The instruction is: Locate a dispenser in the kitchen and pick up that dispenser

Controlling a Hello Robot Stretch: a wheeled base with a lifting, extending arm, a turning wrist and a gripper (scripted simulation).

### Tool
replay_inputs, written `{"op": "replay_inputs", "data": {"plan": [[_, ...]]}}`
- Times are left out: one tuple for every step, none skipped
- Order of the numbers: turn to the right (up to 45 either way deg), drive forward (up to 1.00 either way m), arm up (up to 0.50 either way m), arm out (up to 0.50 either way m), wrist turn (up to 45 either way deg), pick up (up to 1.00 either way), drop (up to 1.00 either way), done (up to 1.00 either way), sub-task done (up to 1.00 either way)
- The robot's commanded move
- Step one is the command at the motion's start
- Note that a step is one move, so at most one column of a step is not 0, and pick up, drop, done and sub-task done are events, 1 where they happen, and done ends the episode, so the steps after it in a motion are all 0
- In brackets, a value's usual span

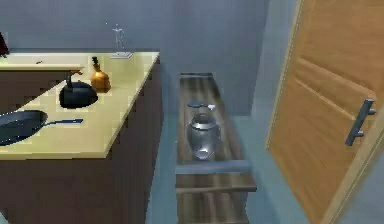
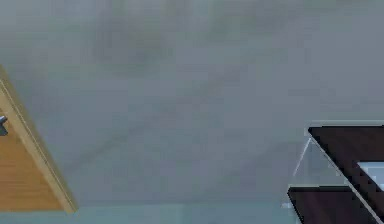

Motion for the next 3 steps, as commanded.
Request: {"op": "replay_inputs", "data": {"plan": [[42.0,0.00,0.00,0.00,0.0,0.00,0.00,0.00,0.00],[0.0,0.65,0.00,0.00,0.0,0.00,0.00,0.00,0.00],[-18.0,0.00,0.00,0.00,0.0,0.00,0.00,0.00,0.00]]}}
